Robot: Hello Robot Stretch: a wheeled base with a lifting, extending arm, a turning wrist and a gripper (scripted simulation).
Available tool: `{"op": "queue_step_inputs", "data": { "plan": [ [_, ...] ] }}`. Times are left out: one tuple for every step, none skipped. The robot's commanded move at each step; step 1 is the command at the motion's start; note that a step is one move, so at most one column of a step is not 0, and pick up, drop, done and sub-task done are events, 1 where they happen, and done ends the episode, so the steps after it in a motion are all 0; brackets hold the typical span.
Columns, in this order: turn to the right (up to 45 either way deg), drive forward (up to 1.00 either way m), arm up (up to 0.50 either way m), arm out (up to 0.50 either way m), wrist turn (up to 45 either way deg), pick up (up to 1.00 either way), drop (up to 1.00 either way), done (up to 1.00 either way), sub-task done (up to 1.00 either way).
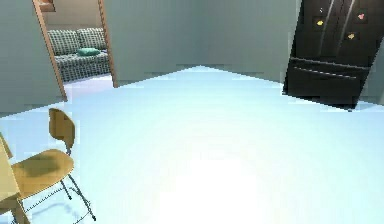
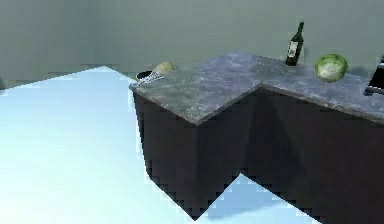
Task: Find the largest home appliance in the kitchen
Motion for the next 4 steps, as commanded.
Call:
{"op": "queue_step_inputs", "data": {
  "plan": [
    [42.0,0.00,0.00,0.00,0.0,0.00,0.00,0.00,0.00],
    [0.0,1.00,0.00,0.00,0.0,0.00,0.00,0.00,0.00],
    [6.0,0.00,0.00,0.00,0.0,0.00,0.00,0.00,0.00],
    [0.0,0.35,0.00,0.00,0.0,0.00,0.00,0.00,0.00]
  ]
}}
